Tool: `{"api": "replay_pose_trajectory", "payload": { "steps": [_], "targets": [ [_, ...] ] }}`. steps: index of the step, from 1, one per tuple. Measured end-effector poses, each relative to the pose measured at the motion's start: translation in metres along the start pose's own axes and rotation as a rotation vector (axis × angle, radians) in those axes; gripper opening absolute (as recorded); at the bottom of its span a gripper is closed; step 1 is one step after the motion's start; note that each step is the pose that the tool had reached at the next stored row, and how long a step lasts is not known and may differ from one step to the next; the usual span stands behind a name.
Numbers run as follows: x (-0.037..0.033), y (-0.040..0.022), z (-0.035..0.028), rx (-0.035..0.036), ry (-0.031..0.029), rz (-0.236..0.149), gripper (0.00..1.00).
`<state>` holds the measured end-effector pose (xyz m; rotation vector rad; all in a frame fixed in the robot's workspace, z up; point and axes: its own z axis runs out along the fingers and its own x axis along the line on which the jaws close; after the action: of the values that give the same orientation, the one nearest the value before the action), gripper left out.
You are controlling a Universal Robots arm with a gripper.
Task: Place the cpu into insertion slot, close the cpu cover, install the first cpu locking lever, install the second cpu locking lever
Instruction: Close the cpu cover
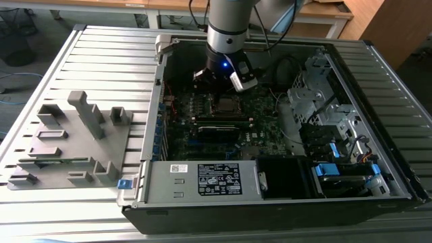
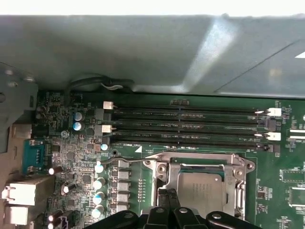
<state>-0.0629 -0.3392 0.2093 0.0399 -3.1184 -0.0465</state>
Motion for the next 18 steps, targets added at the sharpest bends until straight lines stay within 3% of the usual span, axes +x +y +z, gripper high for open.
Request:
{"api": "replay_pose_trajectory", "payload": {
  "steps": [18],
  "targets": [
    [0.0001,-0.0002,0.0065,0.0002,0.0002,0.000,0.10]
  ]
}}
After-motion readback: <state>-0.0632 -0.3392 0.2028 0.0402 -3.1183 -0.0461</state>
